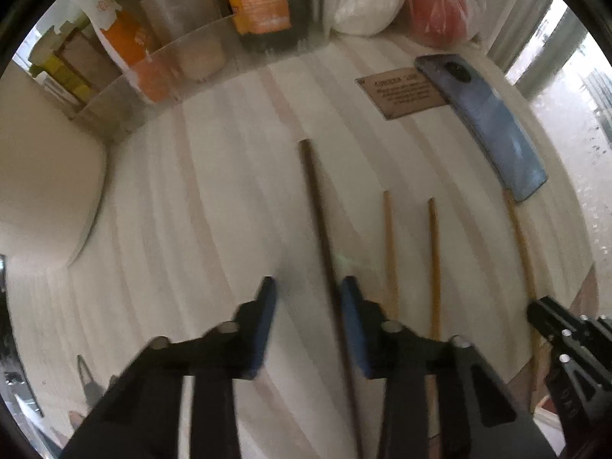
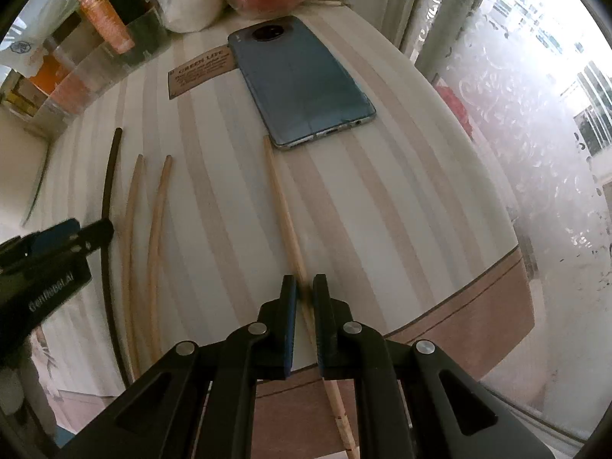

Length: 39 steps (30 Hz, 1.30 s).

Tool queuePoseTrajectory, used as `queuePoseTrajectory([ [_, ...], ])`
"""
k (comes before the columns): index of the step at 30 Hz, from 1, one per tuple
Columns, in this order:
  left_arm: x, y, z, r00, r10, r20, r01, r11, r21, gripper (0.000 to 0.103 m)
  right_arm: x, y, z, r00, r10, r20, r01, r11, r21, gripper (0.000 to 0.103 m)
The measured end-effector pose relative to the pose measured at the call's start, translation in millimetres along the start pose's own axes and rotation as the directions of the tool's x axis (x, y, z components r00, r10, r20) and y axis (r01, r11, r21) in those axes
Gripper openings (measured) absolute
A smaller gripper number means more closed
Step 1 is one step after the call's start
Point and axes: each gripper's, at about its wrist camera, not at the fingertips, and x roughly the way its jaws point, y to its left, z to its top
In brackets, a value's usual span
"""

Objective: Organize utensils
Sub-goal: 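Grasp a light wooden chopstick with the right tool while the left tool grasps a dark chopstick, then lift both held chopsticks off the mat and raise them upright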

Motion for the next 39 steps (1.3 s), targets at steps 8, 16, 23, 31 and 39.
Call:
queuePoseTrajectory([
  [8,-2.6,25.1,-11.3,0.998,0.056,0.001,-0.056,0.997,-0.049,0.004,5.4,2.8,6.0,0.996,0.092,0.014,-0.092,0.996,0.009,0.007],
  [16,-12.7,109.6,-54.3,0.994,0.107,-0.036,-0.113,0.965,-0.239,0.004,-33.0,12.4,20.0,0.970,0.227,0.085,-0.229,0.974,0.009,0.007],
  [23,-15.0,171.8,-88.1,0.991,0.111,-0.069,-0.128,0.926,-0.356,0.004,-59.6,69.4,23.3,0.933,0.353,0.069,-0.349,0.935,-0.066,0.007],
  [31,-12.0,211.8,-108.5,0.997,0.042,-0.070,-0.065,0.923,-0.380,0.004,-2.7,185.2,-4.5,0.950,0.300,-0.091,-0.312,0.931,-0.190,0.007],
  [39,-12.3,250.1,-108.7,0.995,-0.057,-0.079,0.032,0.957,-0.288,0.008,18.9,229.5,0.4,0.971,0.161,-0.174,-0.205,0.937,-0.281,0.007],
])
